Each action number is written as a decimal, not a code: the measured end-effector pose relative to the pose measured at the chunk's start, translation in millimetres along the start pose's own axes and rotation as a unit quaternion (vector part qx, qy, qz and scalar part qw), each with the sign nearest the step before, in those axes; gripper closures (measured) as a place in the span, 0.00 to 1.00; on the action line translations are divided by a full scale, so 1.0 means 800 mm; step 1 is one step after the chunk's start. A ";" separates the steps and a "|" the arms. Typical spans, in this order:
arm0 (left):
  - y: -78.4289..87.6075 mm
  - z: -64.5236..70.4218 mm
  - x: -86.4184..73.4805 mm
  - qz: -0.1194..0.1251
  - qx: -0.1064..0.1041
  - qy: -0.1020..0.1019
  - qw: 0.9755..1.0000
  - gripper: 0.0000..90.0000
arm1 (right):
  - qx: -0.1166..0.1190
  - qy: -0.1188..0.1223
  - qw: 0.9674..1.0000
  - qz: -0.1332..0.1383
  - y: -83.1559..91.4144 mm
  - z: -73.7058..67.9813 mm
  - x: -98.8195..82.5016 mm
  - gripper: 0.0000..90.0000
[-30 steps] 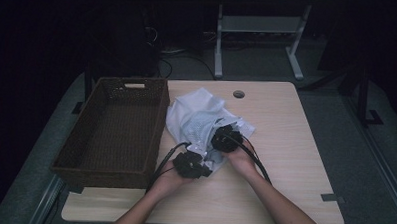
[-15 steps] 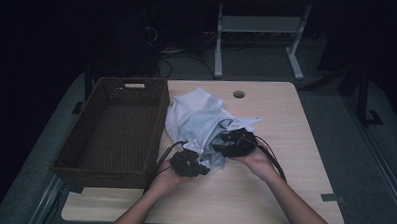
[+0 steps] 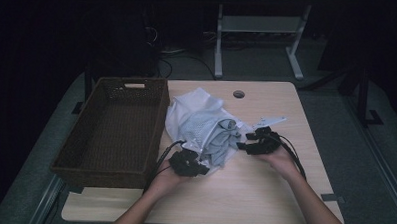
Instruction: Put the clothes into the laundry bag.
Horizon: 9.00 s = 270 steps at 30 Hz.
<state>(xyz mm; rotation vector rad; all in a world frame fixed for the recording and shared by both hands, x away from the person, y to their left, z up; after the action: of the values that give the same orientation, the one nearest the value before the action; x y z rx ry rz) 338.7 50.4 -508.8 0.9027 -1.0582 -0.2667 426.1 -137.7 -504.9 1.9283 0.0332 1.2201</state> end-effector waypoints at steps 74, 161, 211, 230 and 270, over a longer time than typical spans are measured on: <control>0.000 -0.004 -0.007 -0.014 -0.007 -0.001 1.000 0.98 | 0.013 0.087 0.996 -0.002 -0.005 -0.042 0.100 0.40; -0.025 0.006 0.051 -0.037 0.052 -0.061 0.996 0.89 | -0.013 0.026 0.996 -0.084 0.071 -0.012 -0.064 0.97; -0.026 -0.012 0.108 0.046 0.055 -0.023 0.997 0.90 | 0.040 0.085 0.993 -0.076 -0.019 -0.091 -0.042 1.00; -0.068 -0.044 0.120 0.024 0.125 -0.018 0.992 0.90 | 0.102 0.110 0.983 -0.106 -0.009 -0.120 -0.055 1.00; -0.012 -0.075 0.207 0.065 0.132 -0.037 0.988 0.58 | 0.105 0.119 0.981 -0.110 -0.010 -0.128 -0.056 1.00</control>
<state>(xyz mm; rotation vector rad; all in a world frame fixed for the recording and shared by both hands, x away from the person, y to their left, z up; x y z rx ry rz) 473.5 -22.5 -421.2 1.0609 -1.2358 -0.0505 327.9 -87.3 -524.7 1.8858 0.5055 1.3313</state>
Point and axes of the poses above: each handheld gripper's, and its own axes: y roughly backward along the jaws, x roughly out of its top, z roughly to its right, the point moved 8 cm from there along -y, roughly forward along the jaws, and after that the axes turned 5 degrees about x, right-handed, at the moved point
